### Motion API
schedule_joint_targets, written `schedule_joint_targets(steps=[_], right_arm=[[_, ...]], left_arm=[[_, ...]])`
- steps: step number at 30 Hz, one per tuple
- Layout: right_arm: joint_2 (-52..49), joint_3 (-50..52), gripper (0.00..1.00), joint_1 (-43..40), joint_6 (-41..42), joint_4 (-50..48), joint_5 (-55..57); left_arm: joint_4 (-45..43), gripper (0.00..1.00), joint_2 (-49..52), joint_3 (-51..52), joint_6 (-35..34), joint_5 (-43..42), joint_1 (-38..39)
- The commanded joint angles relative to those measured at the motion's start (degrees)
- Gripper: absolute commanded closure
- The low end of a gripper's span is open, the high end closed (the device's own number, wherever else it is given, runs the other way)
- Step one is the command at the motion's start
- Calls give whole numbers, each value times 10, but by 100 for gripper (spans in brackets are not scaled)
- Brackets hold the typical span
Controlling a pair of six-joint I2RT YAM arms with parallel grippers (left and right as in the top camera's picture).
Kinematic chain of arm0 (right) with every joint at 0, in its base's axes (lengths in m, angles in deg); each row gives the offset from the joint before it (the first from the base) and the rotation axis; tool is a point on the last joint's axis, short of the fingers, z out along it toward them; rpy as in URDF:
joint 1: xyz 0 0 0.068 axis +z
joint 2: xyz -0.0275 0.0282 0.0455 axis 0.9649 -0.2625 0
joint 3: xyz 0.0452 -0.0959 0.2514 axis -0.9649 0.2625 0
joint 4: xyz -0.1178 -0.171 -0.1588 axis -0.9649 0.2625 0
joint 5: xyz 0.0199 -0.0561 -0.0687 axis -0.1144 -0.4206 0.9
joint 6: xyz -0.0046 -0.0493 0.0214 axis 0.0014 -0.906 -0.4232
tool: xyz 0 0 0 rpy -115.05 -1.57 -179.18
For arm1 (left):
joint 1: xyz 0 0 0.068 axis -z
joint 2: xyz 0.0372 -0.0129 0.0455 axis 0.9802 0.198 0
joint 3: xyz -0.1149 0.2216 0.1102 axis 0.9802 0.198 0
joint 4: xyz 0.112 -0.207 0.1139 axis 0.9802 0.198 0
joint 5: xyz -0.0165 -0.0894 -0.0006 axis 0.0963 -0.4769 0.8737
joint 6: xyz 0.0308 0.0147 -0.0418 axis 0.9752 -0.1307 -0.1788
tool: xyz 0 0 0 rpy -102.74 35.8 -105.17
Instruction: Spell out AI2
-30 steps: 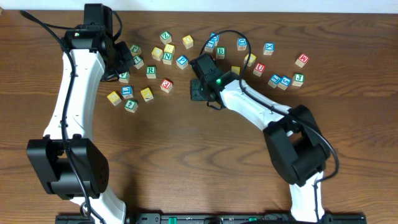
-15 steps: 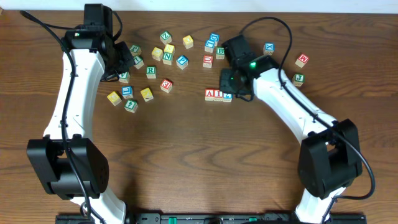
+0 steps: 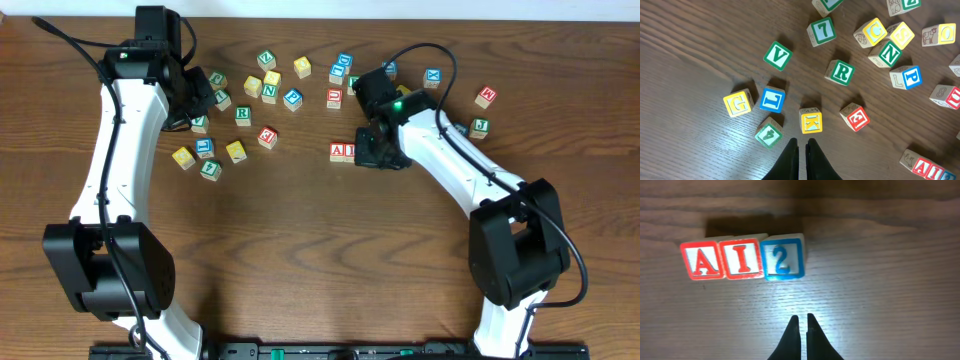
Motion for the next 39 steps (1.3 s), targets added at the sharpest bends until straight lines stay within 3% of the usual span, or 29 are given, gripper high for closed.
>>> schedule_joint_targets(steps=[1,14,39], right_arm=[[-2,23,99,4,1,-17,5],[-3,89,97,10,1,-116,4],[0,89,99,11,1,-134,-2]], left_arm=[[3,92,-10,-1,1,5,1],[3,92,-10,-1,1,5,1],[3,92,-10,-1,1,5,1]])
